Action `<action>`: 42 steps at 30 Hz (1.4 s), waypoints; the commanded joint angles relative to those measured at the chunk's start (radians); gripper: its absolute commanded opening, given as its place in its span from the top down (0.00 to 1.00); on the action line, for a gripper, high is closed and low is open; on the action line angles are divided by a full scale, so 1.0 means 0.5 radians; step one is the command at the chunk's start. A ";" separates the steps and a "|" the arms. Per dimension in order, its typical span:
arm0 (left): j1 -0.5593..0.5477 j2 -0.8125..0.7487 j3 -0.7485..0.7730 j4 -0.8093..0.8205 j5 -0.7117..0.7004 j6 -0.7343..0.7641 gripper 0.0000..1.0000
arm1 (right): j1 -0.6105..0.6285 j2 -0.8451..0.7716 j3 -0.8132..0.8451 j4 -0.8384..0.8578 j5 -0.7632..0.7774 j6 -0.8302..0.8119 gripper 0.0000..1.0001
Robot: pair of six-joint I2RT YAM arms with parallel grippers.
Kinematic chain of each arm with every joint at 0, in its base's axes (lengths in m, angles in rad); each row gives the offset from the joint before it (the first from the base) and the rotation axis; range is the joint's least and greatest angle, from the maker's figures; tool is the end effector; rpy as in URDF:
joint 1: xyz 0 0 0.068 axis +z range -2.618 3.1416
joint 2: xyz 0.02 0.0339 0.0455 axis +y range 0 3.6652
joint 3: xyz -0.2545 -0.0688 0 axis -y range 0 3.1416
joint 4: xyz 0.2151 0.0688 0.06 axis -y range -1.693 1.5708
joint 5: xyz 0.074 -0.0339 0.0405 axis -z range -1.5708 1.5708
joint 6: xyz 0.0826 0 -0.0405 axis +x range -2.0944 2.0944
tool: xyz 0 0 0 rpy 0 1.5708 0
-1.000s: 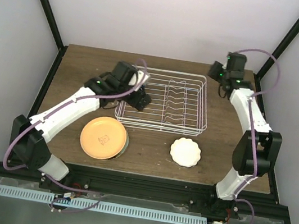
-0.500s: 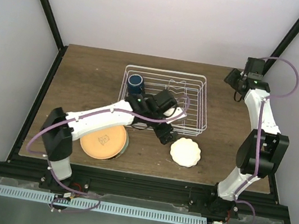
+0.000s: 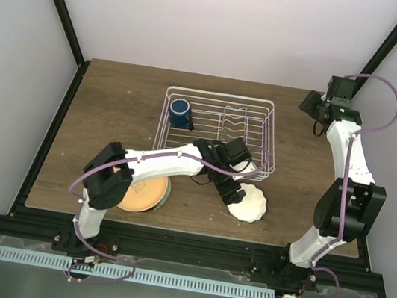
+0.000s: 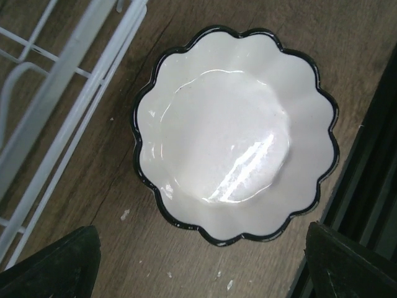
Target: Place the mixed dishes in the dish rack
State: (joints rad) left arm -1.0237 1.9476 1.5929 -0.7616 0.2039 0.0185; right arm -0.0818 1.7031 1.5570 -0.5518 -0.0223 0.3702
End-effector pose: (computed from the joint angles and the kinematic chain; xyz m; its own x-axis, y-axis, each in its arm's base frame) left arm 0.1960 -0.3539 0.1925 -0.4510 0.7752 -0.4423 0.8911 0.4192 -0.1738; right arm 0.3939 -0.0304 0.2932 -0.5737 0.4100 -0.7091 0.2920 0.9112 0.2906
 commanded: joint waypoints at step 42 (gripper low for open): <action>-0.048 0.421 0.136 0.024 -0.089 -0.131 0.85 | -0.018 -0.208 -0.165 0.023 0.129 -0.145 0.36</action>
State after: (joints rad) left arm -1.0431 2.1571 1.6516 -0.7006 0.1406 -0.0650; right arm -0.0822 1.6169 1.4555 -0.5461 0.0273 0.3069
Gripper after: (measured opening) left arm 0.171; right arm 0.645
